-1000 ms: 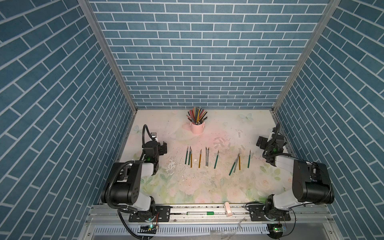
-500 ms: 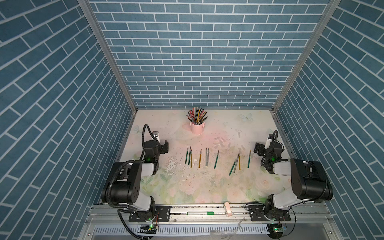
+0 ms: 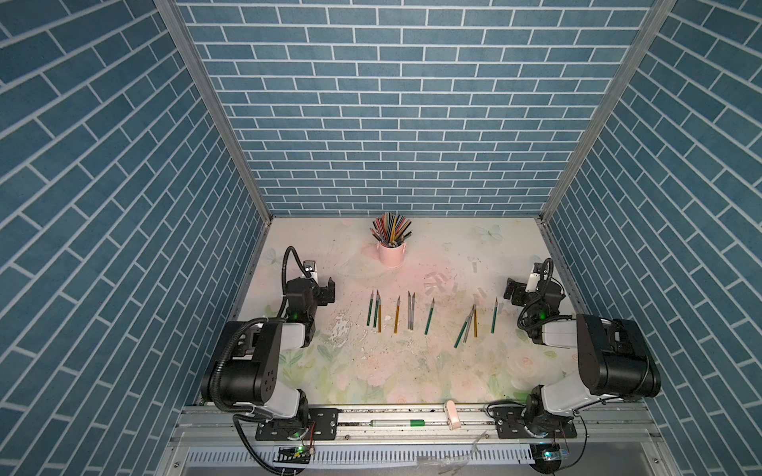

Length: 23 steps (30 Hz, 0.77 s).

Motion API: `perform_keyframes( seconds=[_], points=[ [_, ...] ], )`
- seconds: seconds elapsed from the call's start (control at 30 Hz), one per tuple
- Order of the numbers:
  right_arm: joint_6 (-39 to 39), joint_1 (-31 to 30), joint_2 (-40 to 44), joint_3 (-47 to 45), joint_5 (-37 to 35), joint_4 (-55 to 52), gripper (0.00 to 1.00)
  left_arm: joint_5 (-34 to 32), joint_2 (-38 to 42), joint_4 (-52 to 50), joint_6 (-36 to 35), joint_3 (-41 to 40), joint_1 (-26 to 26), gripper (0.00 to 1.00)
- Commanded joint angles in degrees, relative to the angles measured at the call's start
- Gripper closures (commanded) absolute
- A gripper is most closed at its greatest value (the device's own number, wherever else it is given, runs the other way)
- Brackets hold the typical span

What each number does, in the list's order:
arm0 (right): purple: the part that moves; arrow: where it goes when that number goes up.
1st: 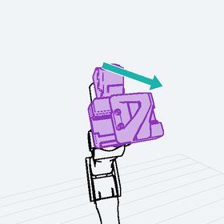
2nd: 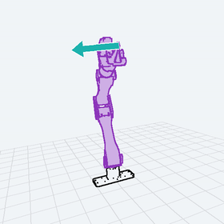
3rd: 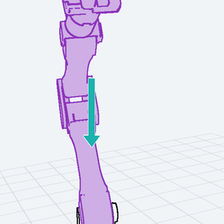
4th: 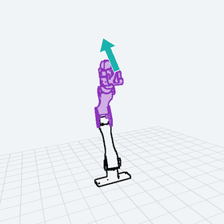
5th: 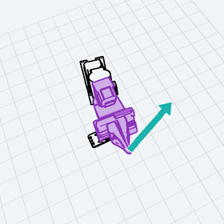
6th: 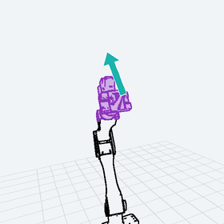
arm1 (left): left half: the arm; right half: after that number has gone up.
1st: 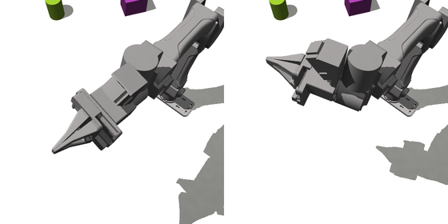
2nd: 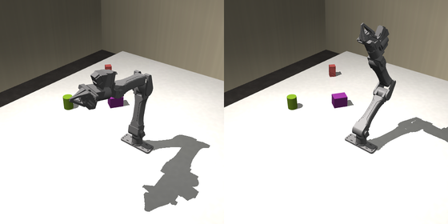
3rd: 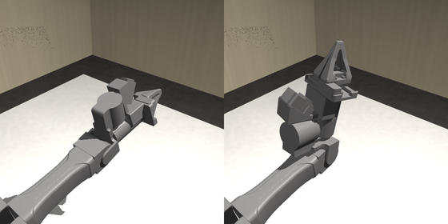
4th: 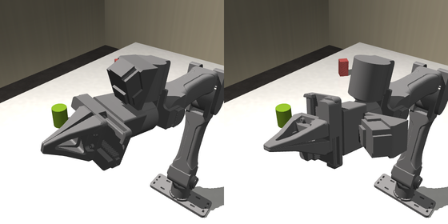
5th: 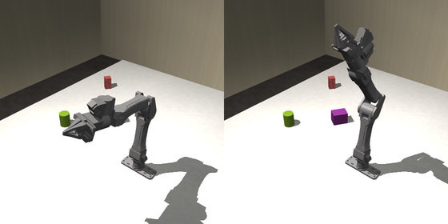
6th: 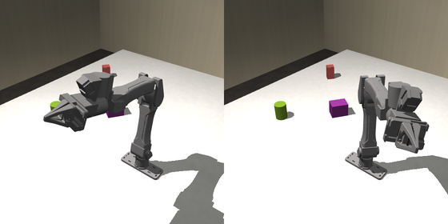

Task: Remove protective caps from carving knives
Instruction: Reset both arms

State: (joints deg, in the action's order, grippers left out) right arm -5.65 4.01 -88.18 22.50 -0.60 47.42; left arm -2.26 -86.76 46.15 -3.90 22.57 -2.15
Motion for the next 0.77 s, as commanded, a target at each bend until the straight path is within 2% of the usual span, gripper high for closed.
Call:
perform_keyframes(
  seconds=[0.0,0.73],
  points=[
    [2.0,-0.3,0.0,0.1,0.5,1.6,0.01,0.4,-0.3,1.4,-0.8,0.2,0.3,0.01],
    [2.0,-0.3,0.0,0.1,0.4,1.6,0.01,0.4,-0.4,1.0,-0.6,0.5,0.5,0.01]
  ],
)
